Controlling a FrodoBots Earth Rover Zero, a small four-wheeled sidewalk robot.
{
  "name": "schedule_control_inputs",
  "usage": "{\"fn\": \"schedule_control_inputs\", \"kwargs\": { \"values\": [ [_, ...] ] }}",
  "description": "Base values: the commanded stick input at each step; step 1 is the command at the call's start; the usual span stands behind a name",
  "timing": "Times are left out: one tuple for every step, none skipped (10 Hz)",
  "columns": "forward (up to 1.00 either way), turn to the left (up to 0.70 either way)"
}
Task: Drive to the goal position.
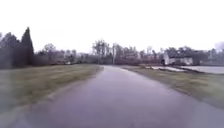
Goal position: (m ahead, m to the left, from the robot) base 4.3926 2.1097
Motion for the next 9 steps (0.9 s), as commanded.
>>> {"fn": "schedule_control_inputs", "kwargs": {
  "values": [
    [1.00,0.00],
    [1.00,0.00],
    [1.00,0.00],
    [1.00,0.00],
    [1.00,0.00],
    [1.00,0.00],
    [1.00,0.00],
    [1.00,0.00],
    [1.00,0.00]
  ]
}}
